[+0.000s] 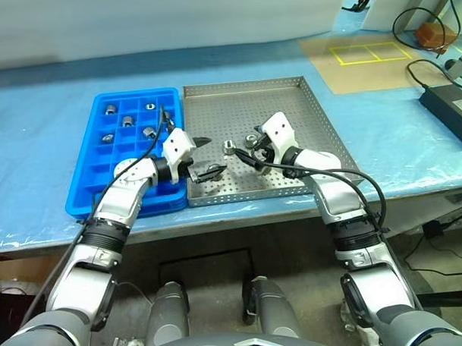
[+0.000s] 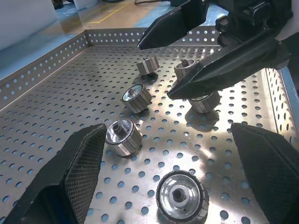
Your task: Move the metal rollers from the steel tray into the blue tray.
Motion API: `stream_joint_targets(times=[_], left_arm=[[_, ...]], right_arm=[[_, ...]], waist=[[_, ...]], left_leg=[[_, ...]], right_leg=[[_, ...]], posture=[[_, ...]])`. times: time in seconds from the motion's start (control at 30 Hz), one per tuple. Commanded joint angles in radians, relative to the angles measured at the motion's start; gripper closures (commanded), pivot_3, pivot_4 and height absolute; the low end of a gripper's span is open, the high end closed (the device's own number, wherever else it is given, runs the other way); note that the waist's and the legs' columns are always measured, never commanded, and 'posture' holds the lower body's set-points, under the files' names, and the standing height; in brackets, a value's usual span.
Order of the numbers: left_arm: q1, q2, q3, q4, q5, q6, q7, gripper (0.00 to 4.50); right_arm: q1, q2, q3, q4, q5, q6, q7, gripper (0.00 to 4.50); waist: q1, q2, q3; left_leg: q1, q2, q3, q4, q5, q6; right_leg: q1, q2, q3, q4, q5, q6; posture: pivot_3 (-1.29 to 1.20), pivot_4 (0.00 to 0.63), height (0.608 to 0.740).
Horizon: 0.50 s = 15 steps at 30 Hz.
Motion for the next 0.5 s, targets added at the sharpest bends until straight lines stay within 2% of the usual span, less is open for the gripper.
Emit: stream_joint_targets(times=[0.03,0.23,0.33,0.5], left_arm=[[-0.062,0.037,0.01,0.023,-0.01,0.01,-0.047,0.0],[-0.136,0.087,-0.022,0.09,0.013,0.038,-0.14,0.0],[-0.165,0.107,-0.068,0.146,0.066,0.038,-0.179,0.0],[-0.188,0.092,-0.087,0.176,0.072,0.033,-0.215,0.0]], right_arm=[[0.014,0.034,0.004,-0.066,0.021,0.02,-0.012,0.04],[0.037,0.069,0.026,-0.08,0.012,0.025,-0.017,0.04],[0.031,0.08,0.024,-0.063,0.011,0.014,-0.021,0.04],[0.051,0.094,0.028,-0.085,0.019,0.006,-0.02,0.04]], waist=[[-0.001,0.0,0.0],[0.0,0.0,0.0],[0.0,0.0,0.0],[0.0,0.0,0.0]], left_leg=[[0.0,0.0,0.0,0.0,0.0,0.0],[0.0,0.0,0.0,0.0,0.0,0.0],[0.0,0.0,0.0,0.0,0.0,0.0],[0.0,0.0,0.0,0.0,0.0,0.0]], right_leg=[[0.0,0.0,0.0,0.0,0.0,0.0],[0.0,0.0,0.0,0.0,0.0,0.0],[0.0,0.0,0.0,0.0,0.0,0.0],[0.0,0.0,0.0,0.0,0.0,0.0]], posture=[[-0.29,0.15,0.74],[-0.28,0.15,0.74],[-0.29,0.15,0.74],[-0.31,0.15,0.74]])
